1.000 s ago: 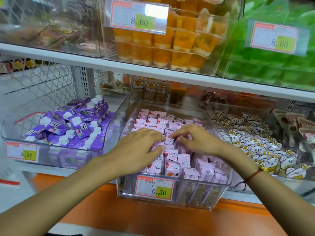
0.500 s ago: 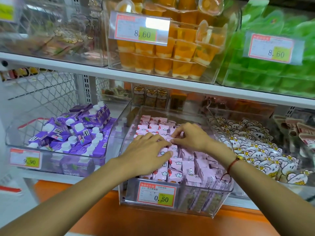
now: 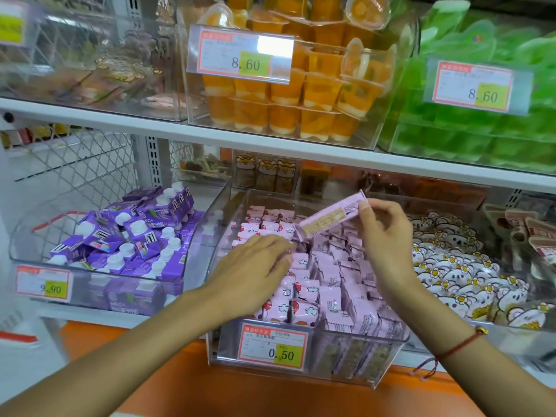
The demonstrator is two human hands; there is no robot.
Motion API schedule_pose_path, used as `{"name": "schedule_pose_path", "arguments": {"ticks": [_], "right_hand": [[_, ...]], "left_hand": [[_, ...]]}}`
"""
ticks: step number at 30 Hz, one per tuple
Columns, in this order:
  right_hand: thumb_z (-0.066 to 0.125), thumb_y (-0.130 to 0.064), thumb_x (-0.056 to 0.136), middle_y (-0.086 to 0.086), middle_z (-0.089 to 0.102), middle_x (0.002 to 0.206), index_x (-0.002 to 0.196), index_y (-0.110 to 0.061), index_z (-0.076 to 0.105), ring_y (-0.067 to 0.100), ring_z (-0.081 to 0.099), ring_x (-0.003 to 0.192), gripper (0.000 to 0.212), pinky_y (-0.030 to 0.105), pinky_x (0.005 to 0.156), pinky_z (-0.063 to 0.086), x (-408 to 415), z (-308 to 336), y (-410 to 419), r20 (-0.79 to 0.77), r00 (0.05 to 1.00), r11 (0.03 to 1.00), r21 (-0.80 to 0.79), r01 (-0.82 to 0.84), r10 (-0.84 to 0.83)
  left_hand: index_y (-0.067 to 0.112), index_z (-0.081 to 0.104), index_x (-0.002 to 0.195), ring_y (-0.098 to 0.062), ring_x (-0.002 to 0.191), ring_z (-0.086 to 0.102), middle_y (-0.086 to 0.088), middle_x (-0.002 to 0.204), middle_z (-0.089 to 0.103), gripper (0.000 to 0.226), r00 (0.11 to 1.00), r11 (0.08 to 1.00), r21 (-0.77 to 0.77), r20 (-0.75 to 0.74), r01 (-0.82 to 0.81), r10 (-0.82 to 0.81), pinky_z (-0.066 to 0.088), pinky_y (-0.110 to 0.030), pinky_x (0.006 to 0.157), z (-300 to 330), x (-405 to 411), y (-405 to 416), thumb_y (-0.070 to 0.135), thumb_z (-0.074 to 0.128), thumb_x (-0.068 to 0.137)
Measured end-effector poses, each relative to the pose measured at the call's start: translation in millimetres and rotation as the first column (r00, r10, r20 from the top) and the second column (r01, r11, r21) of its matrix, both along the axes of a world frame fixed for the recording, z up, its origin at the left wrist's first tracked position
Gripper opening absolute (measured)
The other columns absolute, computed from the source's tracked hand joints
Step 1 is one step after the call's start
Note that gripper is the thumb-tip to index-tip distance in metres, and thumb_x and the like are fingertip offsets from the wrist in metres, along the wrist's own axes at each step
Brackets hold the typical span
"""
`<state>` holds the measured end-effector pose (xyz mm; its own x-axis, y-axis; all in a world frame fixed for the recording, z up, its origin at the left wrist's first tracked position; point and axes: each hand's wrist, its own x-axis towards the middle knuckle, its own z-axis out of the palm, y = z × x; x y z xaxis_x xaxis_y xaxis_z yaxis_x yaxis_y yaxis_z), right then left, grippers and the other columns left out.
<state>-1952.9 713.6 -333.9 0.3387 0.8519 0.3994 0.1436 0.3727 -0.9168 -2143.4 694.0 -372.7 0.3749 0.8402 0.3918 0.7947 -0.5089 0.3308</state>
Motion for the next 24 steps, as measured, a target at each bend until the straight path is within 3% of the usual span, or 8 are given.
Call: {"name": "schedule_pose_path", "arguments": {"ticks": [3, 6, 9, 12, 15, 17, 21, 24], "right_hand": [[0.054, -0.016, 0.095, 0.011, 0.067, 0.098, 0.103, -0.004, 0.058, 0.012, 0.066, 0.08, 0.015, 0.009, 0.058, 0.051, 1, 3, -5, -0.309, 0.945, 0.977, -0.148, -0.157, 0.105], [0.056, -0.019, 0.094, 0.01, 0.069, 0.093, 0.103, 0.0, 0.063, 0.011, 0.068, 0.079, 0.022, 0.015, 0.067, 0.056, 0, 7, -11, -0.415, 0.888, 0.922, -0.226, -0.314, 0.201], [0.062, -0.02, 0.09, 0.007, 0.071, 0.083, 0.096, -0.003, 0.067, 0.009, 0.068, 0.071, 0.019, 0.015, 0.064, 0.056, -2, 14, -16, -0.512, 0.831, 0.894, -0.235, -0.381, 0.219], [0.065, -0.026, 0.087, 0.006, 0.073, 0.08, 0.093, -0.004, 0.068, 0.01, 0.07, 0.069, 0.023, 0.017, 0.061, 0.056, -4, 20, -20, -0.522, 0.82, 0.878, -0.246, -0.41, 0.237], [0.062, -0.037, 0.087, 0.002, 0.069, 0.086, 0.091, -0.013, 0.063, 0.009, 0.066, 0.074, 0.024, 0.022, 0.064, 0.054, -4, 18, -20, -0.229, 0.96, 0.947, -0.241, -0.214, 0.159], [0.06, -0.037, 0.089, -0.004, 0.063, 0.091, 0.097, -0.019, 0.06, 0.005, 0.058, 0.08, 0.02, 0.023, 0.073, 0.046, -2, 17, -24, 0.079, 0.995, 0.994, -0.101, -0.046, 0.055], [0.058, -0.023, 0.091, -0.017, 0.054, 0.115, 0.119, -0.03, 0.057, -0.003, 0.045, 0.111, 0.028, 0.009, 0.093, 0.034, -1, 14, -33, 0.563, 0.797, 0.953, 0.051, -0.298, 0.219], [0.058, -0.023, 0.091, -0.012, 0.05, 0.127, 0.133, -0.029, 0.048, 0.004, 0.034, 0.121, 0.044, 0.023, 0.101, 0.026, -6, 6, -34, 0.832, 0.53, 0.936, 0.039, -0.349, 0.163]], "left_hand": [[0.037, 0.032, 0.139, 0.012, 0.096, 0.045, 0.015, 0.139, 0.039, 0.048, 0.965, 0.995, 0.095, 0.263, -0.011, -0.015, 0.036, -0.012, 0.075, 9, -2, -4, 0.017, 0.044, 0.097], [0.039, 0.03, 0.143, 0.007, 0.126, 0.034, 0.021, 0.146, 0.028, 0.073, 0.937, 0.987, 0.155, 0.34, 0.033, -0.085, 0.032, -0.019, 0.096, 19, -3, -6, 0.01, 0.064, 0.086], [0.032, 0.052, 0.131, 0.001, 0.119, 0.046, 0.018, 0.133, 0.048, 0.054, 0.941, 0.971, 0.236, 0.315, 0.048, -0.123, 0.038, -0.014, 0.095, 27, -2, -12, 0.015, 0.07, 0.083], [0.03, 0.06, 0.121, -0.005, 0.106, 0.058, 0.013, 0.115, 0.062, 0.041, 0.865, 0.991, 0.114, 0.489, 0.066, -0.113, 0.048, -0.021, 0.086, 29, -1, -16, 0.017, 0.07, 0.083], [0.027, 0.066, 0.109, -0.011, 0.093, 0.069, 0.0, 0.11, 0.069, 0.024, 0.546, 0.921, -0.297, 0.83, 0.252, 0.118, 0.057, -0.025, 0.066, 32, 6, -22, 0.027, 0.065, 0.085], [0.02, 0.068, 0.105, -0.009, 0.089, 0.069, -0.005, 0.109, 0.07, 0.027, 0.452, 0.827, -0.455, 0.846, 0.331, 0.284, 0.056, -0.023, 0.062, 29, 10, -24, 0.037, 0.061, 0.086], [0.022, 0.068, 0.105, -0.01, 0.087, 0.068, -0.005, 0.103, 0.071, 0.029, 0.492, 0.858, -0.44, 0.827, 0.265, 0.272, 0.056, -0.022, 0.057, 29, 14, -25, 0.043, 0.055, 0.089], [0.03, 0.066, 0.102, -0.012, 0.076, 0.068, 0.001, 0.089, 0.072, 0.02, 0.614, 0.944, -0.296, 0.776, 0.148, 0.147, 0.056, -0.024, 0.058, 31, 16, -25, 0.041, 0.054, 0.09]]}}
